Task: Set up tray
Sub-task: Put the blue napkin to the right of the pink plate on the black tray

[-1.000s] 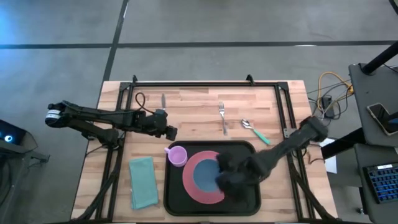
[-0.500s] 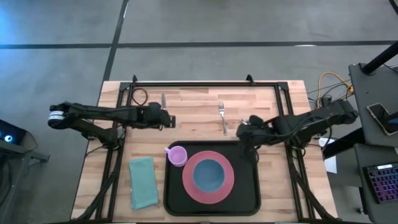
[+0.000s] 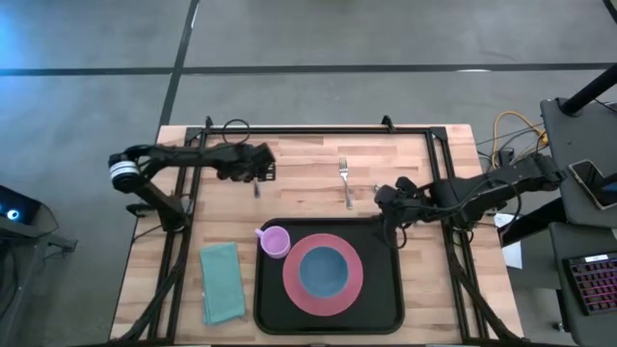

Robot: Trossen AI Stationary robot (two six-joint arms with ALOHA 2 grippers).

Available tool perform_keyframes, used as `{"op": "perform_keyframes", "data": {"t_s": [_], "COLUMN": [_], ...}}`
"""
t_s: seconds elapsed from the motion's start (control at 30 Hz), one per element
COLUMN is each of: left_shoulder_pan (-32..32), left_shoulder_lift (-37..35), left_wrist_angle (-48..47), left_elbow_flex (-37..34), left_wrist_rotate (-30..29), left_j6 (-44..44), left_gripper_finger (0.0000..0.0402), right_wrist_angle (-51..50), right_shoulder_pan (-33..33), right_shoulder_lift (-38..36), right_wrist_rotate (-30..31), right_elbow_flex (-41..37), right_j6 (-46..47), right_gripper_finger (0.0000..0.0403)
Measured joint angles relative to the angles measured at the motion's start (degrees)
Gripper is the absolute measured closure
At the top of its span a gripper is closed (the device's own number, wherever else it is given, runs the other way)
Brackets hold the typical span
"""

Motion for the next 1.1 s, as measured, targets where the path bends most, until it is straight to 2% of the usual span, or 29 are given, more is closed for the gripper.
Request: {"op": "perform_keyframes", "data": {"t_s": [0.13,0.27,0.5,0.57,0.7,0.83,0.9,1.03,1.1], "left_shoulder_pan": [0.0,-2.5,-16.2,-20.4,-28.5,-35.6,-37.7,-38.3,-39.3], "left_shoulder_lift": [0.4,-3.4,-15.8,-19.5,-25.2,-26.1,-24.5,-20.2,-18.5], "left_wrist_angle": [-0.2,-1.8,-16.6,-19.5,-19.6,-19.5,-19.5,-18.9,-15.8], "left_elbow_flex": [0.9,1.2,0.1,-0.4,-2.4,-5.7,-8.0,-12.6,-13.6], "left_wrist_rotate": [0.8,4.6,5.8,7.7,14.8,16.2,16.5,19.7,20.3], "left_j6": [3.0,3.3,1.1,0.8,0.7,0.0,-5.3,-25.0,-29.6], "left_gripper_finger": [0.0193,0.0193,0.0193,0.0193,0.0193,0.0196,0.0199,0.0201,0.0201], "right_wrist_angle": [0.3,0.4,0.5,0.7,1.2,3.6,5.0,6.3,6.2], "right_shoulder_pan": [-0.6,-1.1,-1.8,-1.8,-1.8,-1.9,-1.9,-1.9,-1.8], "right_shoulder_lift": [0.2,0.2,0.2,0.2,0.2,0.2,0.2,0.2,0.2], "right_wrist_rotate": [0.0,0.1,0.1,0.0,0.0,0.0,-0.1,-0.2,-0.4], "right_elbow_flex": [-1.2,-1.5,-1.5,-1.5,-1.6,-1.6,-1.6,-1.6,-1.6], "right_j6": [0.0,0.0,-1.0,-2.0,-4.3,-5.6,-5.9,-4.8,-4.3], "right_gripper_finger": [0.0204,0.0204,0.0204,0.0204,0.0204,0.0204,0.0204,0.0204,0.0204]}}
